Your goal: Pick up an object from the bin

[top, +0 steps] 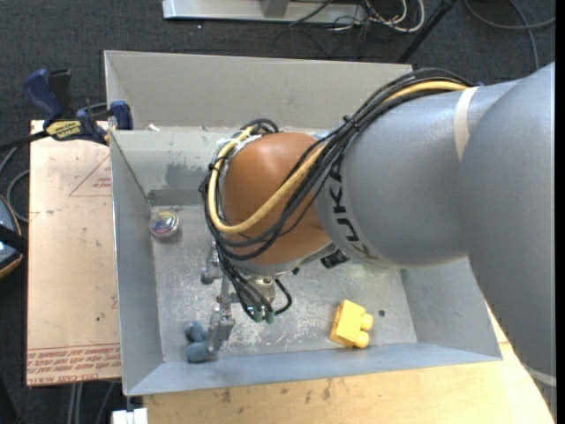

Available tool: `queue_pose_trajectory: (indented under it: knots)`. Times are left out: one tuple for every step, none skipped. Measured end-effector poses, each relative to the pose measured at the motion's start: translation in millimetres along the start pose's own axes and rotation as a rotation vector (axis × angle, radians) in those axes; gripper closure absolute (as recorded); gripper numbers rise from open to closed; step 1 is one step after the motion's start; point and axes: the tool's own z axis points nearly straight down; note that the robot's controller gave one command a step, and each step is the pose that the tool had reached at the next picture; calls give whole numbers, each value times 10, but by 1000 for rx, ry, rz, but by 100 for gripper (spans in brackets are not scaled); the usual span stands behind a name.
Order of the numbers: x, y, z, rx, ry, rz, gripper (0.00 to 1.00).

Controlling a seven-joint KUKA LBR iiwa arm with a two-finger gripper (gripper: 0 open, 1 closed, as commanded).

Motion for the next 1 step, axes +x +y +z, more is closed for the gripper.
queue_pose_trajectory:
  knots:
    - [-67,202,955,-4,-35,-395,0]
